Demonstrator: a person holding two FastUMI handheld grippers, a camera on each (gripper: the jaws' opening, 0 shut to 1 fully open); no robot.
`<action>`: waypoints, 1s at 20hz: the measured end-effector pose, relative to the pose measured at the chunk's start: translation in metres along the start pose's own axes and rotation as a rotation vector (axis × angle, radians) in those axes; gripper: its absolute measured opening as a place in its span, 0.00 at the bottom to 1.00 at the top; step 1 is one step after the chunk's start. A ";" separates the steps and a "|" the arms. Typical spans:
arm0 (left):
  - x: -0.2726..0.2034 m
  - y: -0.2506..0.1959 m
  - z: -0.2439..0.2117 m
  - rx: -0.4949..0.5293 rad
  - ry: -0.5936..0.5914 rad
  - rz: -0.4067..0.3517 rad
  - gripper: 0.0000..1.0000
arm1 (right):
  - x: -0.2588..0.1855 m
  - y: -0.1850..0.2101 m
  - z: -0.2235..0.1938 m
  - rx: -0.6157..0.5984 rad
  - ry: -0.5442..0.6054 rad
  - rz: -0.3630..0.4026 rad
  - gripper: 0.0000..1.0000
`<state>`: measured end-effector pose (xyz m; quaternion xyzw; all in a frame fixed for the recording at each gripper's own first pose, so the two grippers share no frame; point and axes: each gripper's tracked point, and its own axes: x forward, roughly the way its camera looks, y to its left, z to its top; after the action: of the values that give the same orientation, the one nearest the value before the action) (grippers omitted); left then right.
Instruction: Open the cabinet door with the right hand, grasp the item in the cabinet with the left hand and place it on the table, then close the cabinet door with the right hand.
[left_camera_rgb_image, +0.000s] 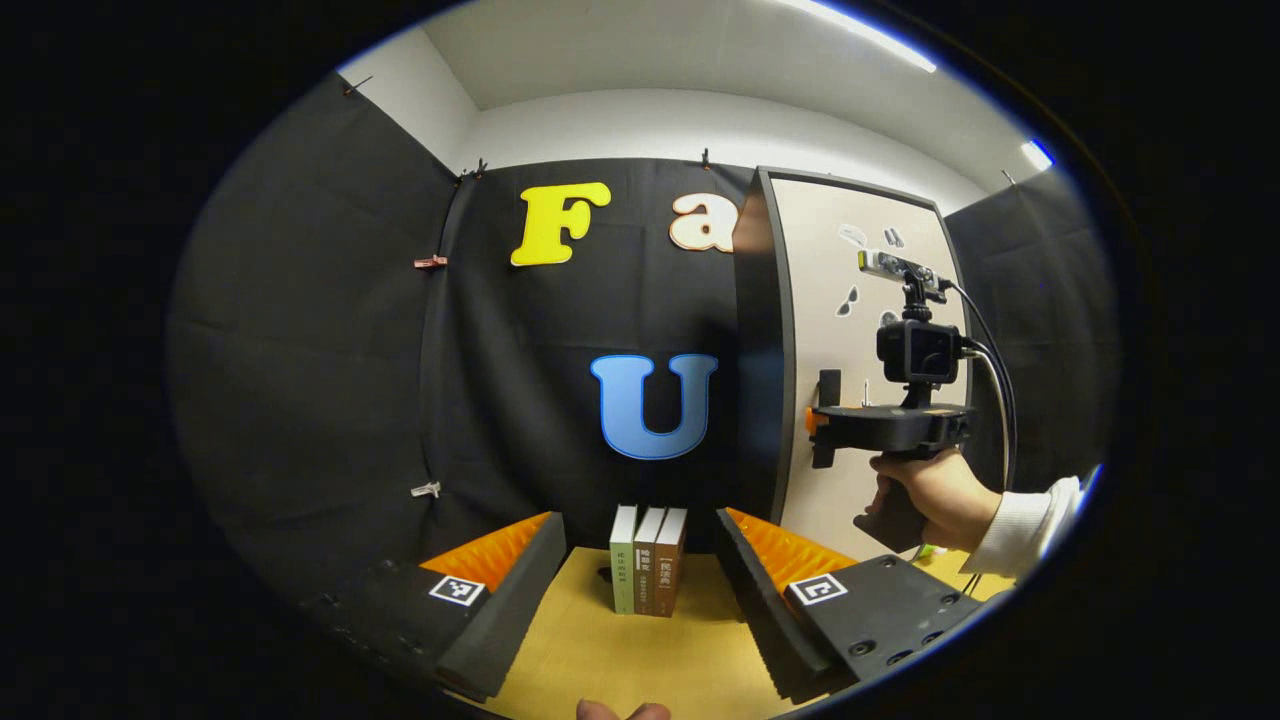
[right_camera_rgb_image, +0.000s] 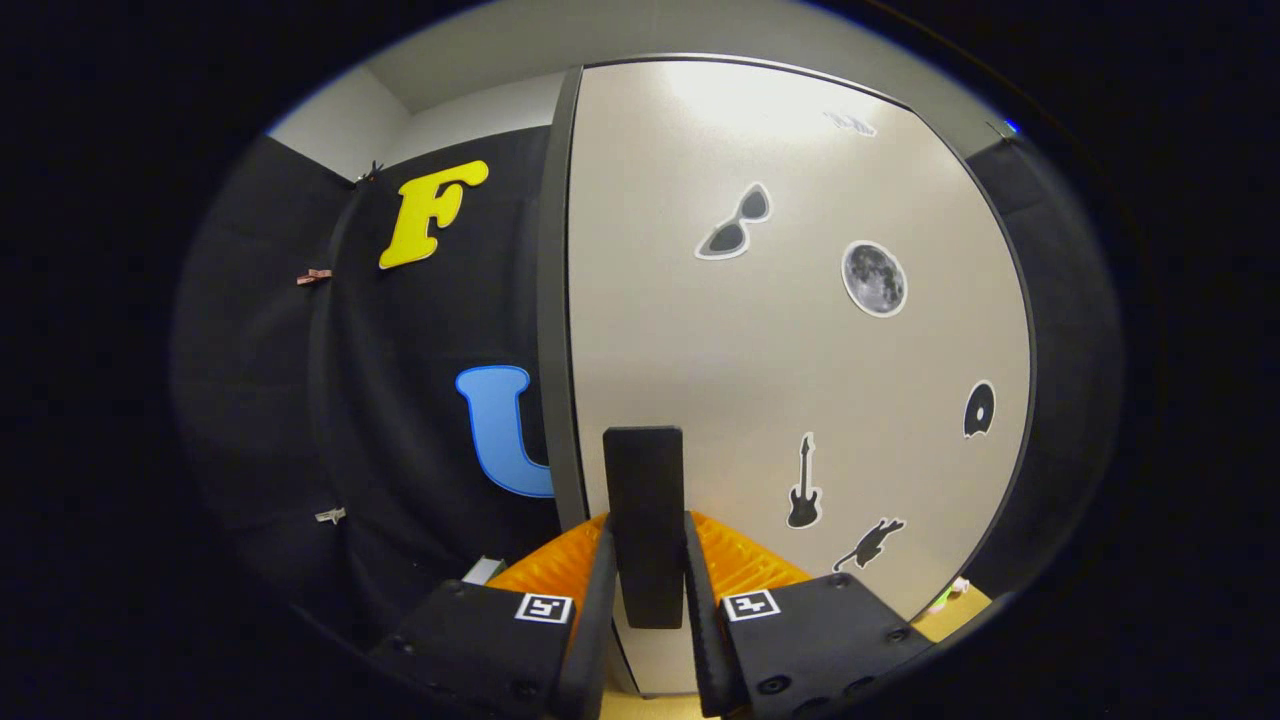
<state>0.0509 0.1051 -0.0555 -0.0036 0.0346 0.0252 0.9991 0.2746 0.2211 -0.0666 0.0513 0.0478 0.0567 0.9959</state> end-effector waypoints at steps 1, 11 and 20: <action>-0.001 0.000 0.000 0.000 0.000 -0.002 0.95 | 0.004 0.001 -0.001 -0.020 -0.003 -0.012 0.34; -0.023 -0.001 0.009 -0.004 -0.020 0.005 0.94 | -0.016 0.003 -0.003 -0.038 0.038 0.071 0.20; -0.057 -0.034 0.021 0.008 -0.057 -0.005 0.94 | -0.102 -0.021 0.003 0.007 0.067 0.163 0.21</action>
<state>-0.0027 0.0687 -0.0301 0.0008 0.0062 0.0224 0.9997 0.1765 0.1884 -0.0567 0.0564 0.0767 0.1393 0.9857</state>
